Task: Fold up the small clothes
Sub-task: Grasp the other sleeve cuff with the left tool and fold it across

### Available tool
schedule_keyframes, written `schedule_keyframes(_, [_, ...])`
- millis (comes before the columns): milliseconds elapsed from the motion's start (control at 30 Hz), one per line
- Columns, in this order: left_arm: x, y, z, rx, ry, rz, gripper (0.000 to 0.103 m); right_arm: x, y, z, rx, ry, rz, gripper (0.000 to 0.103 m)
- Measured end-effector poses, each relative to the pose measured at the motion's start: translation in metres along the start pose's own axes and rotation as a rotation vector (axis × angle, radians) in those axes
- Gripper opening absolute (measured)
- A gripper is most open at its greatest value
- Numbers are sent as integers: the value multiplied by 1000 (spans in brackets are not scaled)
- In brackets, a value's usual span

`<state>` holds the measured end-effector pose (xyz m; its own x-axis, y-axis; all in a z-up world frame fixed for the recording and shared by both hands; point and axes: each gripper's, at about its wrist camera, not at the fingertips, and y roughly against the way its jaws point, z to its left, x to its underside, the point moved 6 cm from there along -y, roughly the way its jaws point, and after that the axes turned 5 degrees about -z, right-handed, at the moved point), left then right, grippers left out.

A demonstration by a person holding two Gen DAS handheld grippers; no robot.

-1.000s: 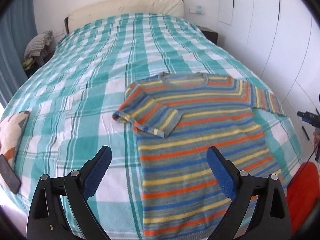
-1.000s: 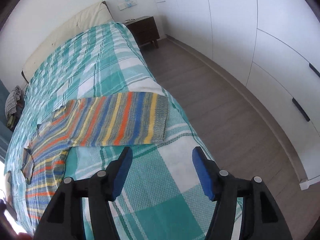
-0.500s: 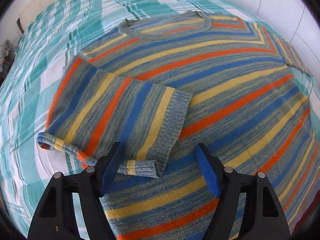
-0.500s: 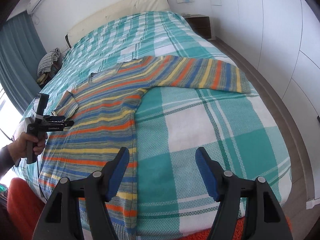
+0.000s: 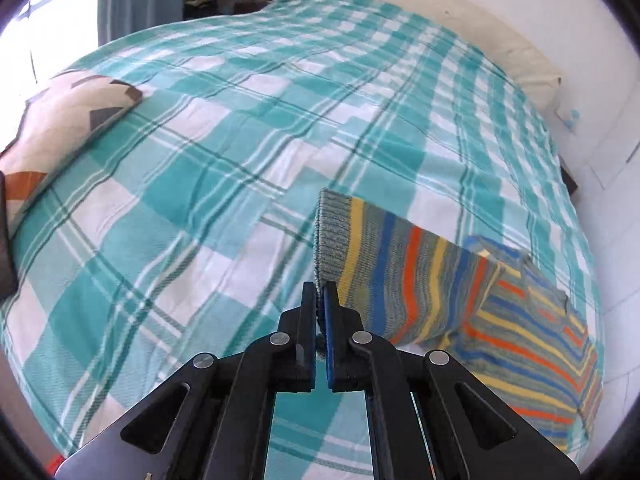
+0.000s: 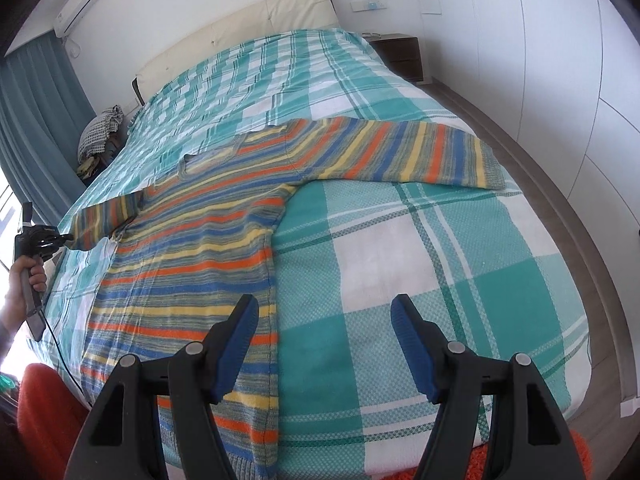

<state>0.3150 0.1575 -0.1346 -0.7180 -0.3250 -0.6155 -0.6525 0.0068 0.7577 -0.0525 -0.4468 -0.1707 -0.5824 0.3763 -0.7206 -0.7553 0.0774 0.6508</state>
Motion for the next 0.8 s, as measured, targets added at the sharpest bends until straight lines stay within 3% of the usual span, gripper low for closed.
schedule_keyframes(100, [1,-15,45,-87,88,16,1,1,-3,3,2,16,8,68])
schedule_keyframes(300, [32,-35,57,-119,58,91,0,4,-12,6,16,33,40,68])
schedule_keyframes(467, [47,-47,76,-107,136,146,0,5,-13,5,24,36,43,68])
schedule_keyframes(633, [53,-48,67,-144,18,131,0,6,-17,4,33,37,54,68])
schedule_keyframes(733, [50,-37,80,-121,108,124,3,6,-16,3,35,36,49,68])
schedule_keyframes(800, [48,-31,90,-52,161,122,7,5,-14,2,38,35,39,68])
